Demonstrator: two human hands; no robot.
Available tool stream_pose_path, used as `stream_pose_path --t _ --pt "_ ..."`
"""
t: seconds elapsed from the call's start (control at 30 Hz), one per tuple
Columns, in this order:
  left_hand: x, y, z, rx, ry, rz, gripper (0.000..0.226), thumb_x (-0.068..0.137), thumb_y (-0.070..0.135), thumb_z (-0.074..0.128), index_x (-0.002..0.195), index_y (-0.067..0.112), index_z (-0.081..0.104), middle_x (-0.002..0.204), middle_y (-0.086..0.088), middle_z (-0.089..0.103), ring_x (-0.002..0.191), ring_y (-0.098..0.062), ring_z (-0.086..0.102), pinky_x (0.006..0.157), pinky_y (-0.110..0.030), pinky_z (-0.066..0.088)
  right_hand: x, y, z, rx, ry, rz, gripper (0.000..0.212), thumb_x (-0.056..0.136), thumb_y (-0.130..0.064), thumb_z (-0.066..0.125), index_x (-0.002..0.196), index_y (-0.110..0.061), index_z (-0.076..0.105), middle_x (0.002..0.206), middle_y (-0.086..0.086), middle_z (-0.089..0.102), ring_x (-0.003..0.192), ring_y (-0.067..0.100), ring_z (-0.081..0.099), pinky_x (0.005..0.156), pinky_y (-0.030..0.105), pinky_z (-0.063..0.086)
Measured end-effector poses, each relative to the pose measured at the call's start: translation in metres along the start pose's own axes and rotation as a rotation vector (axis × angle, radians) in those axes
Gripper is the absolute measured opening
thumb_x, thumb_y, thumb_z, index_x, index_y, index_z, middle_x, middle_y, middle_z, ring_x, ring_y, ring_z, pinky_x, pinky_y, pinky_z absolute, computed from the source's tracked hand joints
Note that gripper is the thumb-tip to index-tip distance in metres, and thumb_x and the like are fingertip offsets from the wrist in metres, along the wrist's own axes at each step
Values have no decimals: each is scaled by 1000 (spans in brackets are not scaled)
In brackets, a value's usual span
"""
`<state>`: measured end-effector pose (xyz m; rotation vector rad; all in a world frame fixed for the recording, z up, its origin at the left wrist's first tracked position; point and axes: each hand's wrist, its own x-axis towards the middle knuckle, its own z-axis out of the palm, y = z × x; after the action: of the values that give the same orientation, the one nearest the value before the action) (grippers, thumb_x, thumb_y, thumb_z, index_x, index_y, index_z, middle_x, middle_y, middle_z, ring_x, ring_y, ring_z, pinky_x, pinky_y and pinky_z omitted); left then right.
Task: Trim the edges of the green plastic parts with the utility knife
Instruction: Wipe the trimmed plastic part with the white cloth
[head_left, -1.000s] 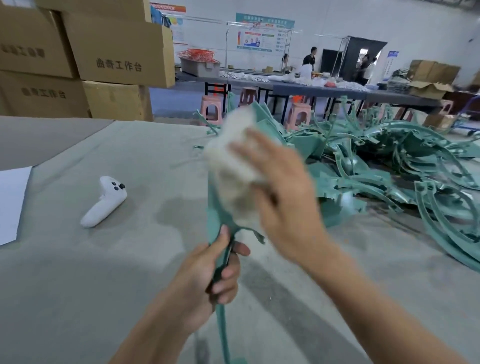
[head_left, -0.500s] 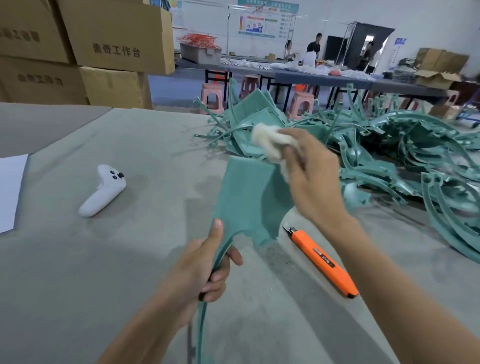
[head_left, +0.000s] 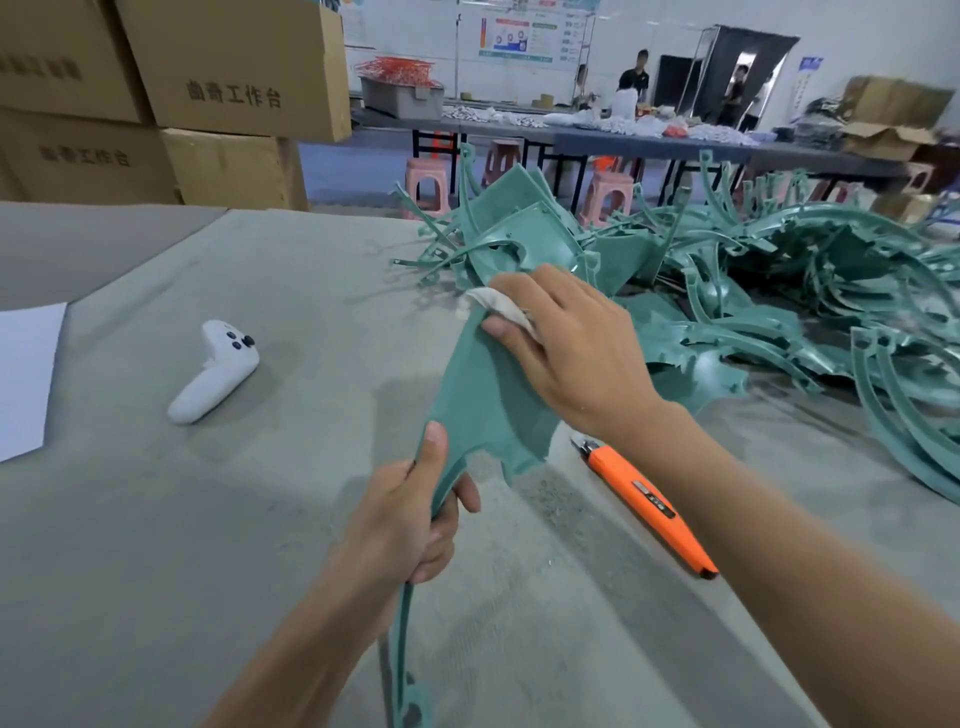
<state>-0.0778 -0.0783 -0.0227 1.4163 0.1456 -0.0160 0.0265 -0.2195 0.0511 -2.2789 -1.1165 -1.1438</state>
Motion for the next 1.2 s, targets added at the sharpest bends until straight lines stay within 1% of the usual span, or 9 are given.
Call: stream_pose_path --t 0.17,0.27,0.4,0.63,0.83,0.9,1.0,1.1,1.2 --pt "1 0 -2 -67 -17 -51 61 68 73 42 53 15 53 40 3 19 29 -8 14 33 -9 18 -17 46 -4 74 89 179 49 103 -36 37 64 -9 48 55 1 41 51 26 43 48 45 39" --pt "2 2 -3 -163 -14 -72 62 71 72 42 58 12 50 41 4 18 29 -7 13 32 -10 18 -25 63 -8 171 264 461 58 105 -36 37 49 -22 44 42 -8 39 42 10 39 46 31 33" --pt "5 3 -11 -285 23 -106 61 79 70 41 62 11 48 43 4 17 30 -7 12 30 -11 18 -20 82 -22 304 533 938 59 108 -39 36 53 -18 31 47 -4 31 40 6 24 46 28 18" --pt "3 3 3 -253 -7 -75 61 76 68 40 60 10 50 40 3 19 26 -6 14 31 -10 18 -10 10 2 838 141 970 62 104 -52 29 89 -2 62 60 -8 60 51 6 53 46 19 41" --pt "-4 2 -2 -173 -37 -86 60 79 67 39 58 12 52 41 3 20 27 -6 15 31 -12 18 9 45 -23 643 633 1143 51 105 -43 42 59 -19 38 48 -10 39 40 8 32 46 28 25" --pt "-1 0 -2 -114 -22 -63 59 81 64 39 65 8 52 41 3 22 29 -7 16 32 -12 18 9 61 -39 492 681 996 47 107 -38 40 64 -19 40 55 -5 39 44 7 33 47 27 23" --pt "1 -4 3 -36 -22 -44 55 89 57 41 74 6 58 45 4 28 32 -7 19 34 -14 19 9 23 -36 287 534 382 34 107 -27 40 86 -10 61 69 -8 53 56 0 46 54 12 34" --pt "-1 -6 7 -19 -28 -41 50 102 38 37 71 7 59 45 2 29 31 -7 18 34 -13 19 -7 -30 -3 24 166 -338 29 105 -21 48 96 -10 72 84 4 67 76 20 59 75 31 49" --pt "-5 -5 6 -19 -27 -37 50 105 17 26 63 8 53 41 2 27 29 -6 16 33 -11 17 -17 -38 23 -190 -45 -583 9 85 -8 67 77 -12 69 65 4 58 59 25 56 61 36 49"
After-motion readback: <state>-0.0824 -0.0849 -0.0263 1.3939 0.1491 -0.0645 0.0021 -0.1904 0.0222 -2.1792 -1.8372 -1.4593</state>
